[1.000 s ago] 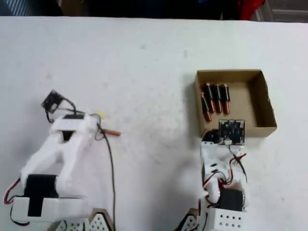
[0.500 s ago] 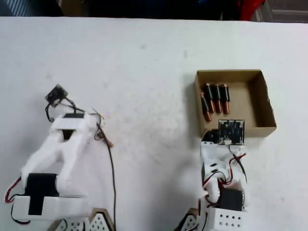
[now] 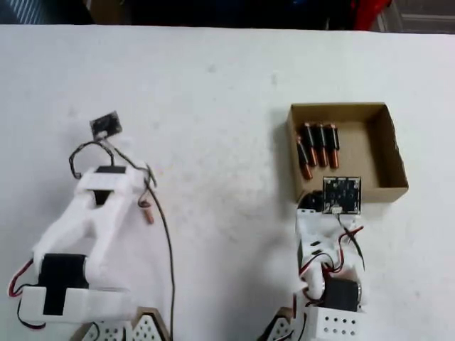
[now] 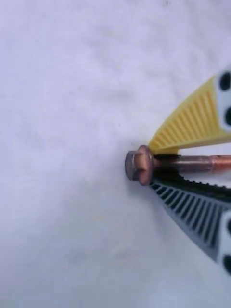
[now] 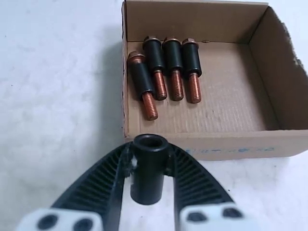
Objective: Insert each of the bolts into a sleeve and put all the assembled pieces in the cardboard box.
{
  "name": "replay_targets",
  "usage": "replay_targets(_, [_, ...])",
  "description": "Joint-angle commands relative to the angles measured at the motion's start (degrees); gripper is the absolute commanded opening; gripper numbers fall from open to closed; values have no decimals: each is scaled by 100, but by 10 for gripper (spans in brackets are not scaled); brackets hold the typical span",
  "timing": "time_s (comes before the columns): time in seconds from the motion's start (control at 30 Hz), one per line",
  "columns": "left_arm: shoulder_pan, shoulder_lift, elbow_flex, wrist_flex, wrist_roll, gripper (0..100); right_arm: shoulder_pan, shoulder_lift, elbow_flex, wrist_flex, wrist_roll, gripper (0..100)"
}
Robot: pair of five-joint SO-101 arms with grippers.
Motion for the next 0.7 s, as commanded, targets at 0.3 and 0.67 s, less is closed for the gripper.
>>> replay_targets(0.3, [277, -919, -97, -132, -1389, 21, -57, -75, -35, -145, -9, 35])
replay_targets(0.67, [708, -2993, -97, 378, -1389, 21, -347, -75, -35, -154, -9, 35])
